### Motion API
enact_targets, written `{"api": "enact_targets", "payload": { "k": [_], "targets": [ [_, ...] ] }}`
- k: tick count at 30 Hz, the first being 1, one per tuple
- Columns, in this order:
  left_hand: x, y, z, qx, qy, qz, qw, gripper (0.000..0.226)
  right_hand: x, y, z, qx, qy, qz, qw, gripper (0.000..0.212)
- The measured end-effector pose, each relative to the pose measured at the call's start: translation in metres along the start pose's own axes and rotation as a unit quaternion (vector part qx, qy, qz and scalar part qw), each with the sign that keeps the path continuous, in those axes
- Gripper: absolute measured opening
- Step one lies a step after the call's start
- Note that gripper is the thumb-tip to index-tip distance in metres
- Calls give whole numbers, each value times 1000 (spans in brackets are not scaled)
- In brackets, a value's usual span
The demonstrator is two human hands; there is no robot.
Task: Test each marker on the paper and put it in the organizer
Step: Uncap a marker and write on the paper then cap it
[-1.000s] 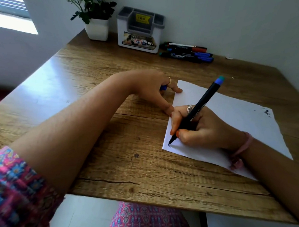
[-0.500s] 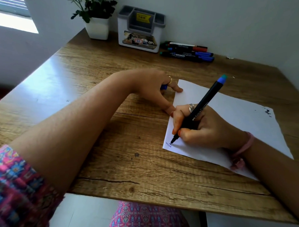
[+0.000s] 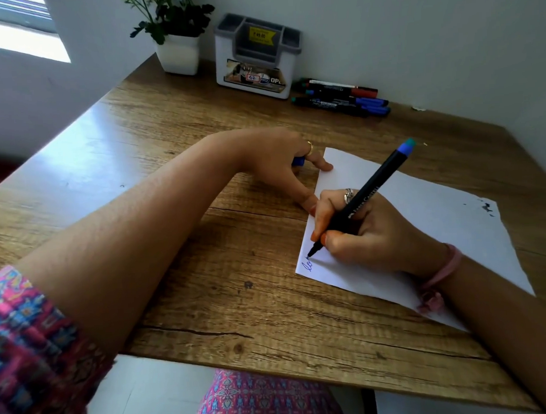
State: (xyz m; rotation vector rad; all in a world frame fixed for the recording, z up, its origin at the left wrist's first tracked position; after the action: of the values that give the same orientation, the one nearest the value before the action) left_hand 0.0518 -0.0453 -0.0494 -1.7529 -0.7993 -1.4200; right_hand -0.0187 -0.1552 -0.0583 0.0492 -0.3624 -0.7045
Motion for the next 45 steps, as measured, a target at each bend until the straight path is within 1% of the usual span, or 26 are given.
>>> {"api": "enact_targets", "payload": {
  "k": [3,7,15,25,30,35,37,38,40,41,42,43,45],
  "targets": [
    [0,0,0,1,3,0,1000,73,0,-1,1,0,-5,5,1000,9],
    [0,-1,0,4,3,-1,1000,73,1,1,0,-3,1,-6,1000,11],
    [0,-1,0,2,6,5,1000,78,1,1,1,-10,-6,-4,1000,11],
    [0,-1,-1,2,5,4,1000,76,0,1,2,-6,5,-11,1000,11],
    [1,-1,-1,3,5,9,1000,75,0,2,1,-10,-8,-7,1000,15],
    [0,-1,-1,4,2,14,1000,75,0,2,1,-10,-10,0,1000,13],
    [2,-2,-1,6,1,11,1000,75,0,2,2,-2,5,2,1000,12],
    [2,-3,-2,4,-1,9,1000,76,0,2,3,5,31,0,1000,11],
    [1,-2,-1,7,-18,8,1000,68,6,3,6,17,102,-22,994,9],
    [2,-2,0,11,-29,3,1000,58,11,5,7,21,134,-45,990,8],
    [2,-2,1,17,-40,-2,999,53,16,5,10,26,159,-75,984,8],
    [1,-1,3,22,-55,-5,998,56,24,6,11,31,178,-109,977,8],
    [0,-1,4,19,-80,-11,997,73,37,6,12,36,184,-179,966,9]
  ]
}}
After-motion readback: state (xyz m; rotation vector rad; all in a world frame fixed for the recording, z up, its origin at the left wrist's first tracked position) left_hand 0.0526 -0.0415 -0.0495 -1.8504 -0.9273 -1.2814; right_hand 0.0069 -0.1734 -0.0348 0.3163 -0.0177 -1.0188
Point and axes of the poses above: each hand's wrist, its own y-axis towards the middle knuckle, its own x-axis out of the back of the hand, z = x × y, the point moved 6 cm from there along y, towards the middle knuckle, and after that the axes turned 11 degrees about y, right-handed, at the moved point
